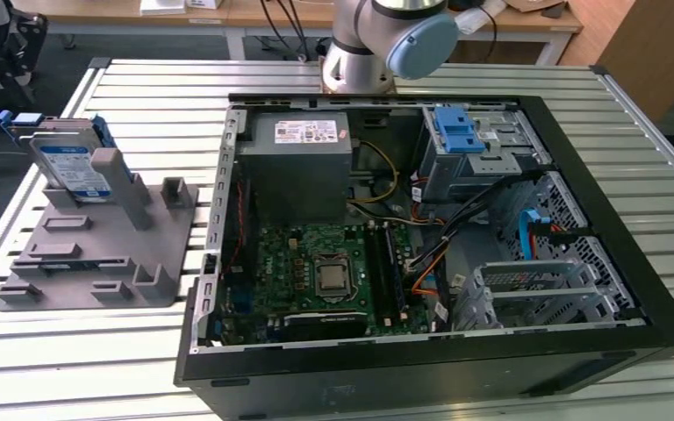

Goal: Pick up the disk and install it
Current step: 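Pick up the disk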

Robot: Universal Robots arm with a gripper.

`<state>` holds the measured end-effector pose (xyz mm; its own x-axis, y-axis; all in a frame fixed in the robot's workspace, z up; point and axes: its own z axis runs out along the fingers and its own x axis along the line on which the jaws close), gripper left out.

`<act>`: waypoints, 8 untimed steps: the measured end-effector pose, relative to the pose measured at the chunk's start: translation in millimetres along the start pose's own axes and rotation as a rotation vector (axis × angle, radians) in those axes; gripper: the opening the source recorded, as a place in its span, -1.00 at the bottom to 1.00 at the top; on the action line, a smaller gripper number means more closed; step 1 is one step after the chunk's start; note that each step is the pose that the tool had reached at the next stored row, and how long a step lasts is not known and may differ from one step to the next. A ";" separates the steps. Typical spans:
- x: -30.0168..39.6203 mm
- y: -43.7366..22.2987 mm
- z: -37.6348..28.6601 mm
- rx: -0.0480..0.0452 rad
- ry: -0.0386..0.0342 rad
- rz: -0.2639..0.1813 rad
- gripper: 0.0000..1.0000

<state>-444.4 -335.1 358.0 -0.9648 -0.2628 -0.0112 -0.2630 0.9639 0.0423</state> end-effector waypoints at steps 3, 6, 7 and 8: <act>0.0 0.0 0.1 -0.0006 0.0023 -0.056 -0.79; 0.0 0.0 0.3 -0.0012 0.0046 -0.110 -0.79; 0.0 0.0 0.4 -0.0014 0.0054 -0.127 -0.79; 0.0 0.0 0.4 -0.0016 0.0061 -0.145 -0.79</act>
<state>-444.4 -335.1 357.6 -0.9166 -0.3995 -0.0112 -0.3996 0.9157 0.0423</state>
